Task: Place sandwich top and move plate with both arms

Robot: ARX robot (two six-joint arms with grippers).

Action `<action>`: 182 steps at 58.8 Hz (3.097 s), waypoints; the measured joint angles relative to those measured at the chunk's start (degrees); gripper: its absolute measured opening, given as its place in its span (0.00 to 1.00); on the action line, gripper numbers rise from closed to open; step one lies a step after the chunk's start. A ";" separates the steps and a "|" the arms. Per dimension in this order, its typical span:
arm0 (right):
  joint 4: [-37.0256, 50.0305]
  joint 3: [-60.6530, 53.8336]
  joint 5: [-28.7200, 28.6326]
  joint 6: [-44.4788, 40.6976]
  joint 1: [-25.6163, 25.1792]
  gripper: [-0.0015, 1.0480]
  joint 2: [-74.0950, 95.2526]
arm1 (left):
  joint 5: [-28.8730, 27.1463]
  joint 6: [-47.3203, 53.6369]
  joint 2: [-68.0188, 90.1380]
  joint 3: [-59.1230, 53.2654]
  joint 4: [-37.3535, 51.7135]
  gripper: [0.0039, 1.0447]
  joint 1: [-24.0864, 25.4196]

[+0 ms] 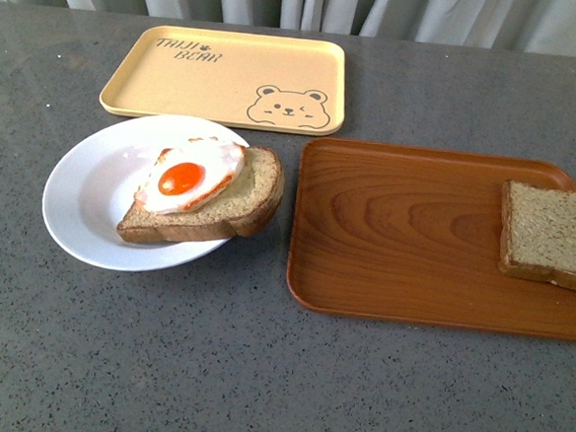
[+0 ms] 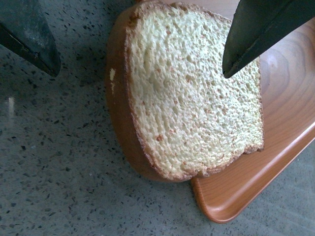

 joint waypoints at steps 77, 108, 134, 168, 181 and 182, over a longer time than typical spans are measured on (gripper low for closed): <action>7.26 17.31 14.05 27.74 46.01 0.02 -2.25 | 0.00 0.00 0.00 0.00 0.00 0.92 0.00; 11.98 15.65 24.41 34.05 55.91 0.02 3.34 | 0.00 0.00 0.00 0.00 0.00 0.92 0.00; 12.37 13.99 28.46 35.50 60.00 0.02 5.55 | 0.00 0.00 0.00 0.00 0.00 0.92 0.00; 13.22 8.35 32.89 35.65 60.94 0.73 2.36 | 0.00 0.00 0.00 0.00 0.00 0.92 0.00; 12.74 6.21 34.16 34.45 60.48 0.91 -2.95 | 0.00 0.00 0.00 0.00 0.00 0.92 0.00; 12.46 5.68 34.40 34.10 60.19 0.91 -4.07 | 0.00 0.00 0.00 0.00 0.00 0.92 0.00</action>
